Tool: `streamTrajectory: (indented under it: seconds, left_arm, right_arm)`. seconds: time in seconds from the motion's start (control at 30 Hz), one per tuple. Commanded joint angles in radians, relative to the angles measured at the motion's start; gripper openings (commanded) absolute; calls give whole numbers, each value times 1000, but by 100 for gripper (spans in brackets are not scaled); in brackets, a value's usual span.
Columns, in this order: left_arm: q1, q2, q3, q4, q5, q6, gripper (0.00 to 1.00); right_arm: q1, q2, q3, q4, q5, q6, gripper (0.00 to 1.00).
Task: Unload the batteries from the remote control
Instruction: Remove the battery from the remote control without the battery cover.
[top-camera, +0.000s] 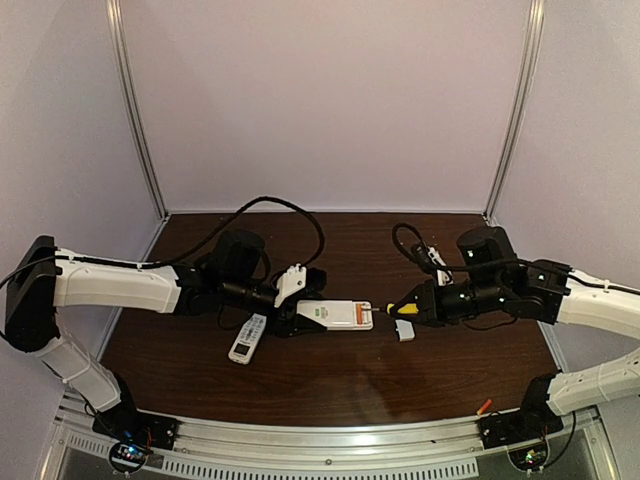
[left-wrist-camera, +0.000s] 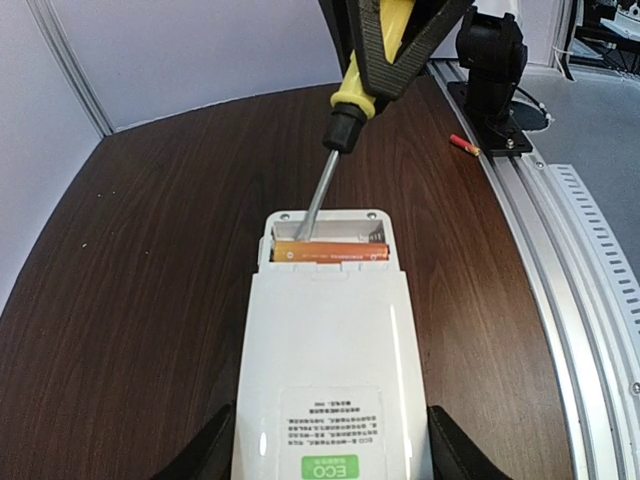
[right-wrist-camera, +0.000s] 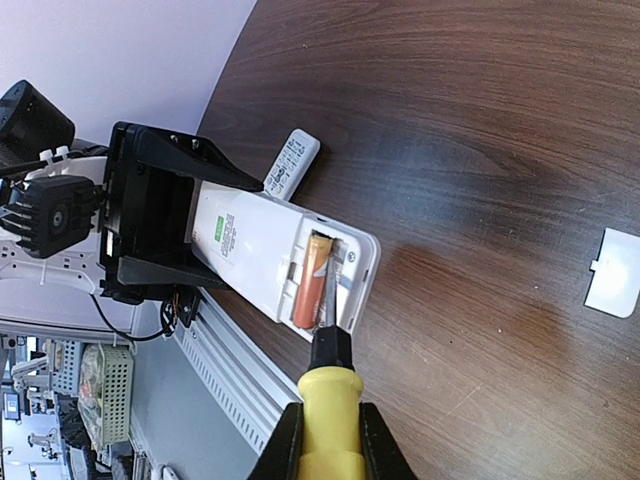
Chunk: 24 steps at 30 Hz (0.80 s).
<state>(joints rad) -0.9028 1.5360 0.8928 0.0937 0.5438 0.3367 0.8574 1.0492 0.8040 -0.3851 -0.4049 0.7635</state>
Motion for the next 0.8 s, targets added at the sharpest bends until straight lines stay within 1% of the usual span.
streamTrajectory:
  seconds: [0.0, 0.17, 0.77]
  left_arm:
    - [-13, -23, 5, 110, 91, -14, 0]
    - [-15, -1, 30, 112, 96, -22, 0]
    - [-13, 18, 20, 165, 113, -88, 0]
  right_arm:
    - [4, -23, -11, 106, -52, -45, 0]
    - [3, -25, -14, 108, -46, -64, 0]
    - [3, -58, -43, 115, -16, -103, 0]
